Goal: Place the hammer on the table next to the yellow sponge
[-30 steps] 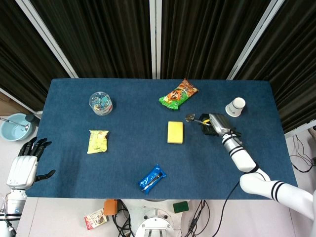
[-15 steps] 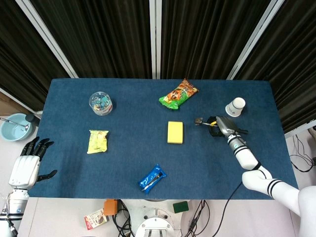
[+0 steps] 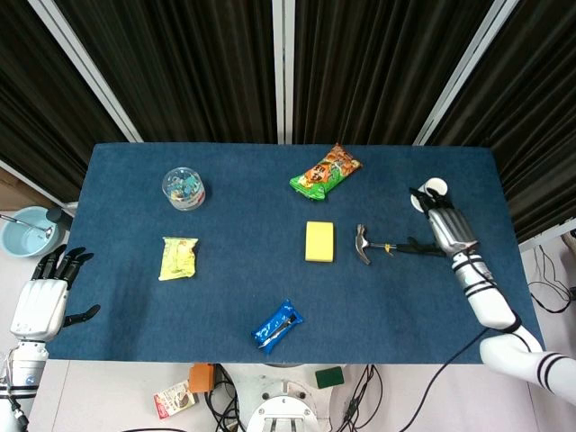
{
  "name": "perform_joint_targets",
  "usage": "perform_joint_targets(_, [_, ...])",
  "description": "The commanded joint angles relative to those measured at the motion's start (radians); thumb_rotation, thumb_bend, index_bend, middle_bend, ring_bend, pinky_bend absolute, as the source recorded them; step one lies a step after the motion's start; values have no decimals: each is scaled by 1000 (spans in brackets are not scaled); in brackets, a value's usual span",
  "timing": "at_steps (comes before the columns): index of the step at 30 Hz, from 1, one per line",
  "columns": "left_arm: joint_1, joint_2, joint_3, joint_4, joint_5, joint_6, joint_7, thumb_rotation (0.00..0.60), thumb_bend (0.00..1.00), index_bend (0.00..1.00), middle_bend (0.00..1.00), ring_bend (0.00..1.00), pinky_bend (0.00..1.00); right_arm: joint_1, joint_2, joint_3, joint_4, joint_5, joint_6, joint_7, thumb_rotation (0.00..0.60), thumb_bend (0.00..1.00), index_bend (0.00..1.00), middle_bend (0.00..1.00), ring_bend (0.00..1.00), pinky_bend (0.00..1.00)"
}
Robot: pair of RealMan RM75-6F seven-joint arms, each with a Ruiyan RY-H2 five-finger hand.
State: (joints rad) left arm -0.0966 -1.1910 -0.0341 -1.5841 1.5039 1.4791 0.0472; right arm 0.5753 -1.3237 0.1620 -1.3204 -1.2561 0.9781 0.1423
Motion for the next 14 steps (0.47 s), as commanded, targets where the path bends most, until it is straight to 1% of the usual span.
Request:
perform_joint_targets(1, [1, -1, -7, 7, -4, 10, 11, 600, 63, 180, 132, 25, 112, -140, 135, -36, -172, -41, 232, -185, 600, 308, 2, 127, 0, 104])
perform_joint_targets(2, [2, -2, -10, 11, -7, 14, 18, 600, 63, 180, 132, 25, 112, -175, 155, -47, -203, -54, 288, -209, 600, 315, 4, 127, 0, 104])
perform_joint_targets(4, [3, -2, -12, 12, -10, 16, 25, 600, 63, 180, 132, 25, 112, -227, 180, -67, -241, -80, 362, -218, 600, 337, 7, 127, 0, 104])
perform_joint_targets(6, [5, -1, -11, 11, -9, 19, 32, 600, 63, 180, 132, 25, 112, -283, 203, -94, -269, -115, 431, -201, 600, 340, 9, 124, 0, 104])
perform_joint_targets(8, [7, 1, -8, 8, -6, 22, 38, 600, 63, 180, 132, 25, 112, -334, 213, -120, -276, -150, 492, -171, 600, 341, 9, 119, 0, 104])
perform_joint_targets(11, [12, 2, -6, 0, 0, 32, 41, 600, 63, 180, 132, 25, 112, -396, 208, -148, -267, -180, 556, -135, 600, 341, 8, 117, 0, 104])
perform_joint_targets(14, [16, 3, -4, -8, 9, 44, 45, 600, 63, 180, 132, 25, 112, -433, 198, -165, -254, -199, 585, -113, 600, 341, 8, 117, 0, 104])
